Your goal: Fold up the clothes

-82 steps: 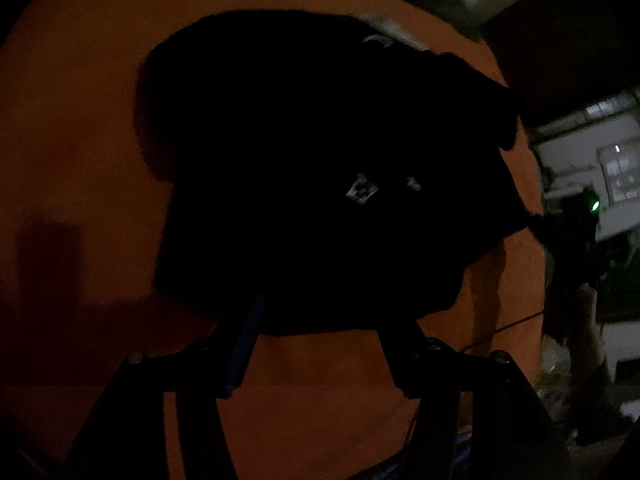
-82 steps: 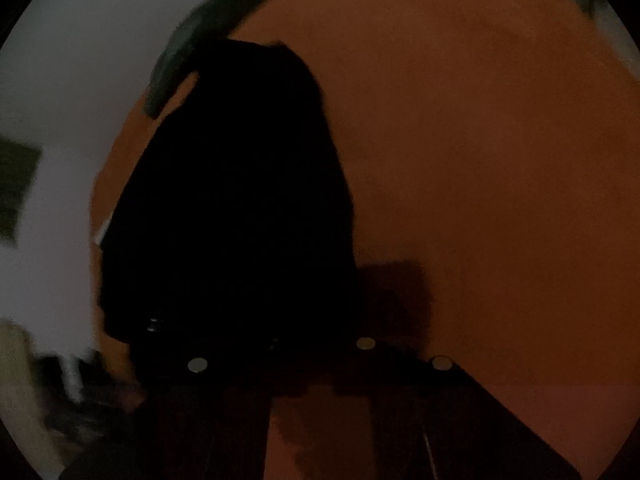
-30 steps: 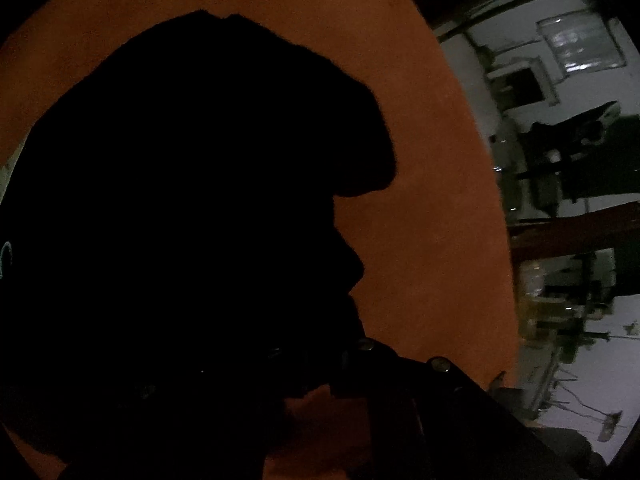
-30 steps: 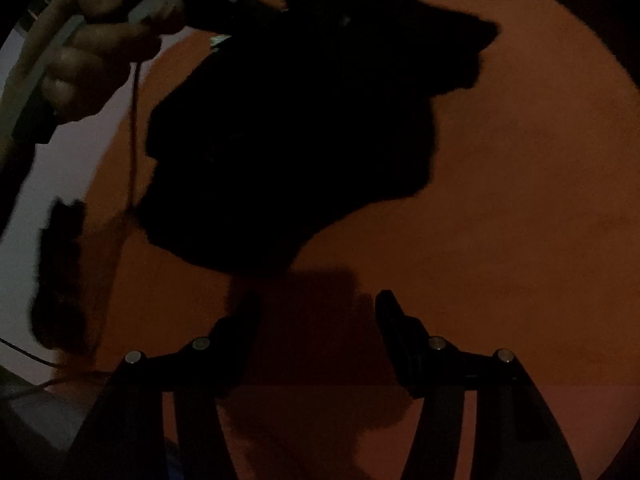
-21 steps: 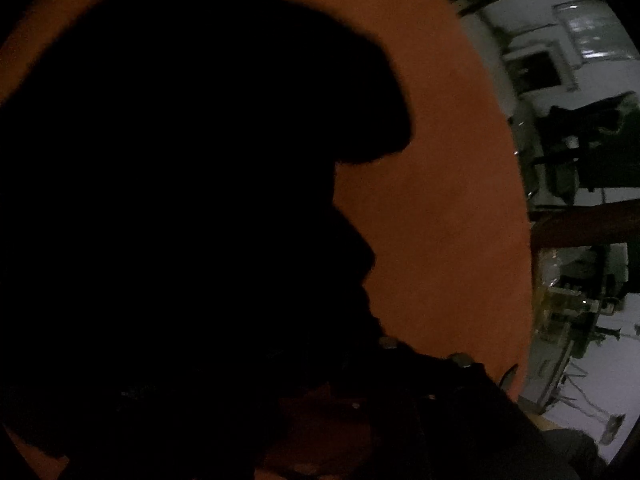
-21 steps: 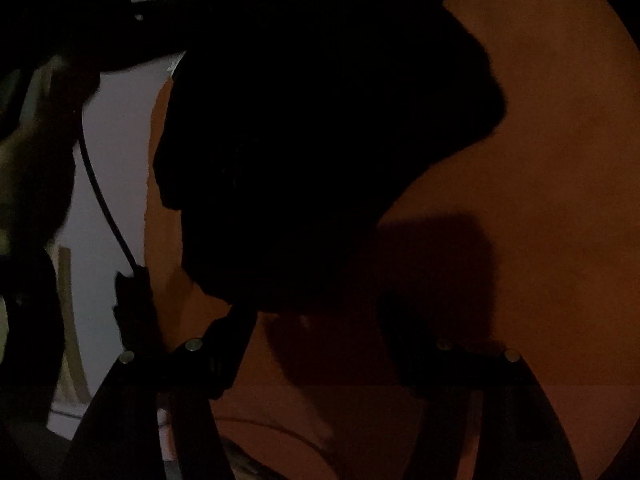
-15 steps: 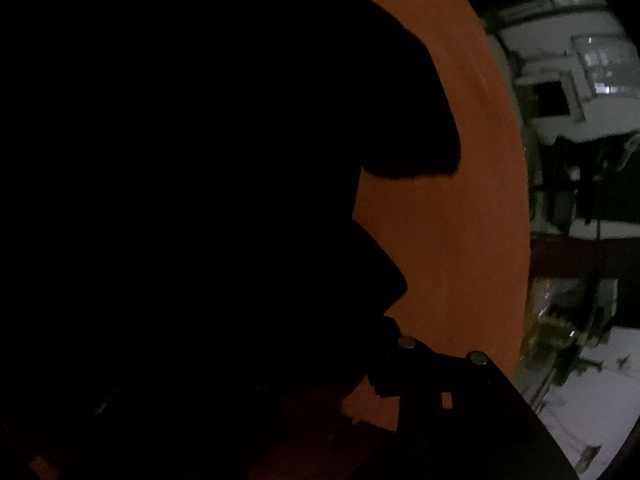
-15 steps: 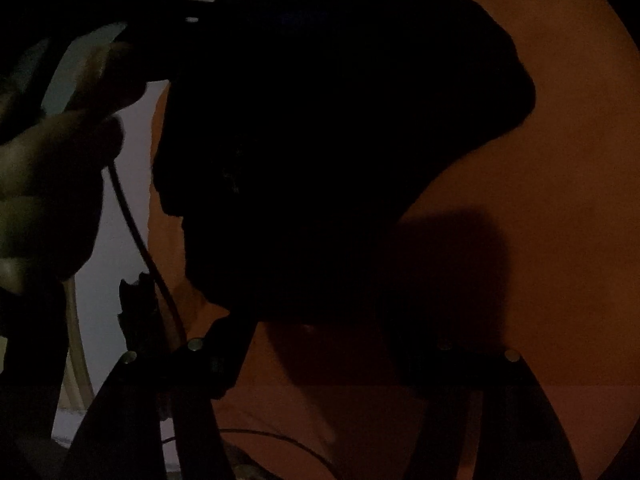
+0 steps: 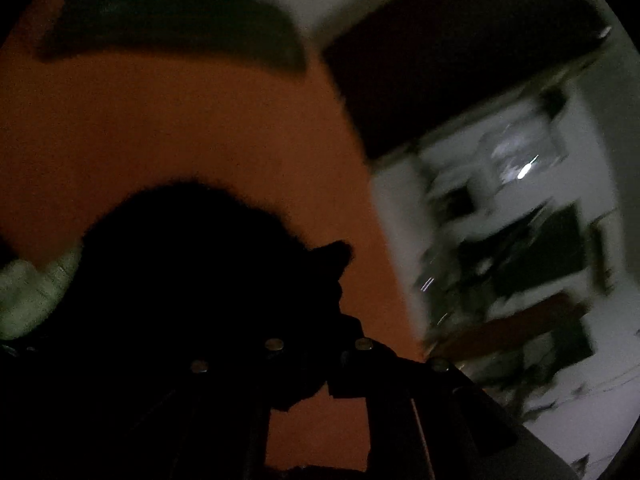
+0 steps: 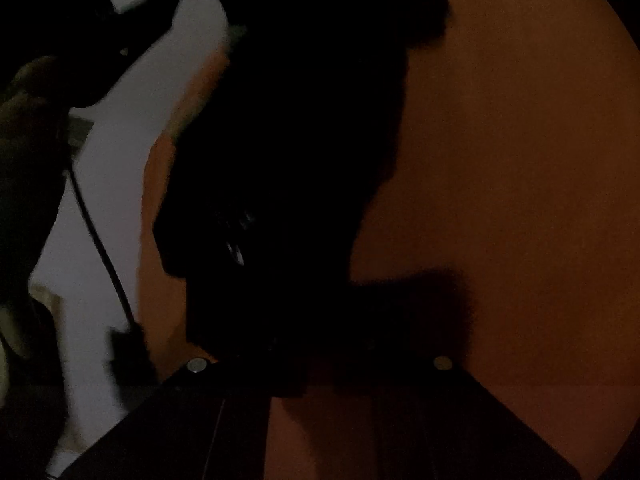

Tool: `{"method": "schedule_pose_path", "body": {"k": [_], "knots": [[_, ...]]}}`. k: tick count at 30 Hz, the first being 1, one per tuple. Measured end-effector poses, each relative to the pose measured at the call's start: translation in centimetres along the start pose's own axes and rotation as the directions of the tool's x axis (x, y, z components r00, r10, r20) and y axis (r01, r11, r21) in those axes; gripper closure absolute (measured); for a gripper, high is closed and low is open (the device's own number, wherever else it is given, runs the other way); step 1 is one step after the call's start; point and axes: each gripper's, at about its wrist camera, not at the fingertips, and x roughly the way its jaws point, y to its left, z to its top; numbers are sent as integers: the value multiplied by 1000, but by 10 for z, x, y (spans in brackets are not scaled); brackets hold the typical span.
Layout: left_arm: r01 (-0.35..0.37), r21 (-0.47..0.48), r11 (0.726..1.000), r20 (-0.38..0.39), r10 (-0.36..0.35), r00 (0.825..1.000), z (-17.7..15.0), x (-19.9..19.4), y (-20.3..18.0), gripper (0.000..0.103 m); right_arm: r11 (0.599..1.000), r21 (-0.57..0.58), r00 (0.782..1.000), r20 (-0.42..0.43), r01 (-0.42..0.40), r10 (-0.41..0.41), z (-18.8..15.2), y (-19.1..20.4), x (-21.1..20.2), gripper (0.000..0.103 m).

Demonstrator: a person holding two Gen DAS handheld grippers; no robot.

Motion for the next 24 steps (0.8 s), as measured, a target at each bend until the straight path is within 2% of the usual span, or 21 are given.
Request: {"method": "schedule_pose_path", "body": {"k": [2, 4, 6, 8, 10, 13, 14, 16, 17, 20, 24], "knots": [[54, 8, 998, 105, -55, 993, 10, -42, -15, 98, 989, -131, 990, 128, 70, -53, 19, 22, -32, 97], [99, 10, 995, 189, -99, 977, 21, -83, -23, 98, 955, -250, 961, 263, 158, -90, 39, 46, -65, 97], [126, 1, 992, 277, -122, 953, 36, -128, -17, 98, 907, -336, 914, 391, 253, -110, 61, 70, -101, 97], [156, 0, 988, 357, -145, 923, 57, -177, -5, 98, 884, -352, 875, 470, 309, -118, 82, 83, -132, 97], [198, 3, 980, 433, -180, 883, 47, -208, -16, 98, 867, -360, 837, 536, 346, -112, 97, 100, -158, 97], [253, 43, 966, 496, -241, 834, 35, -251, -28, 98, 827, -393, 769, 635, 401, -70, 112, 129, -200, 97], [241, 65, 968, 510, -240, 826, 38, -264, -30, 98, 814, -402, 744, 666, 420, -55, 117, 138, -214, 97], [209, 105, 972, 555, -232, 799, 24, -283, -49, 98, 785, -417, 691, 722, 458, -20, 127, 157, -241, 97], [201, 112, 973, 585, -228, 779, 18, -300, -51, 98, 778, -427, 672, 740, 461, 8, 129, 172, -251, 97], [165, 182, 969, 671, -245, 700, -10, -336, -86, 98, 752, -463, 612, 784, 469, 100, 128, 208, -289, 97], [128, 273, 953, 749, -295, 593, -45, -398, -127, 98, 714, -502, 528, 821, 488, 216, 95, 246, -329, 97]]}}
